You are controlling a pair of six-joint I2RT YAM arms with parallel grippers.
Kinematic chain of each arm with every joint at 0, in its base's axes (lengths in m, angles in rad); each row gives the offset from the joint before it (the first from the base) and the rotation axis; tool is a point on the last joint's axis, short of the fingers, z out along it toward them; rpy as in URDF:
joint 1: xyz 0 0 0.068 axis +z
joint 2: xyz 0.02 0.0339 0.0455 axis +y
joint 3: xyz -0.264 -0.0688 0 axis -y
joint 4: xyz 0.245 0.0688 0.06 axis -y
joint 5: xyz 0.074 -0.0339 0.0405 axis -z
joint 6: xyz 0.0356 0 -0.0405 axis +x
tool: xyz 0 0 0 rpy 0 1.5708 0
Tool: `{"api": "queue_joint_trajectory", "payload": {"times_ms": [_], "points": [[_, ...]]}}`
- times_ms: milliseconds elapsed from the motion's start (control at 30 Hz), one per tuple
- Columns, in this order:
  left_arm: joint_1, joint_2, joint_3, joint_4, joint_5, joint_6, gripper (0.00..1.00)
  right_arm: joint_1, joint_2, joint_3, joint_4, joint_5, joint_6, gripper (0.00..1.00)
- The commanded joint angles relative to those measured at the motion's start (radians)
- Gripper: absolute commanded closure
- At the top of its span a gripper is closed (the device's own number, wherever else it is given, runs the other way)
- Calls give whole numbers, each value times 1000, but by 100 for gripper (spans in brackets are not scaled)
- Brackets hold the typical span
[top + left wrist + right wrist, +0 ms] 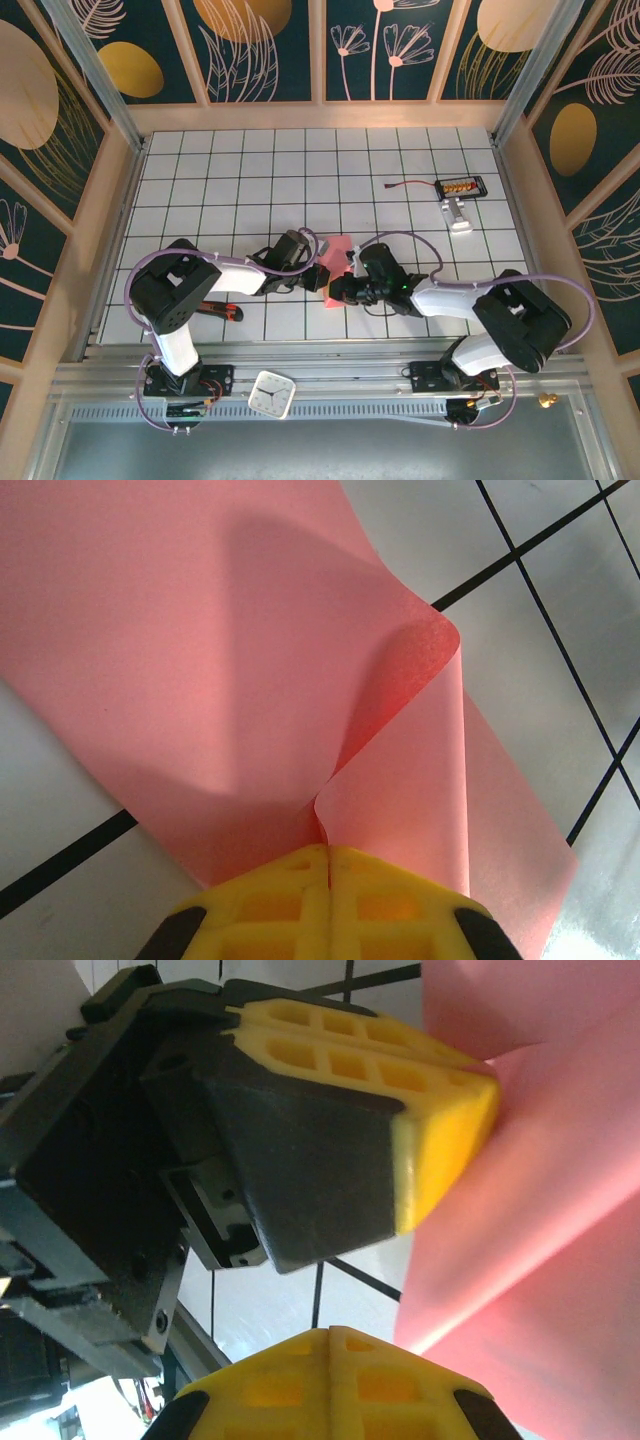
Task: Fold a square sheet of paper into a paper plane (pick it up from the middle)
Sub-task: Fold the triangle a second time at the center of the table.
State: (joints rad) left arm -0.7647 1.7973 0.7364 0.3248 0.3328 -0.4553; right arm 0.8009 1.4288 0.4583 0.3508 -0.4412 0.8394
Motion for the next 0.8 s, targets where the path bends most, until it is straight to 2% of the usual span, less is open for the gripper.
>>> {"api": "queue_joint_trajectory", "payload": {"times_ms": [0, 767], "points": [[-1, 68, -16, -152, -49, 21, 100, 22, 38, -4, 94, 39, 43, 100], [0, 79, -1, -168, -53, 29, 100, 35, 181, -32, 50, 76, 54, 100]]}}
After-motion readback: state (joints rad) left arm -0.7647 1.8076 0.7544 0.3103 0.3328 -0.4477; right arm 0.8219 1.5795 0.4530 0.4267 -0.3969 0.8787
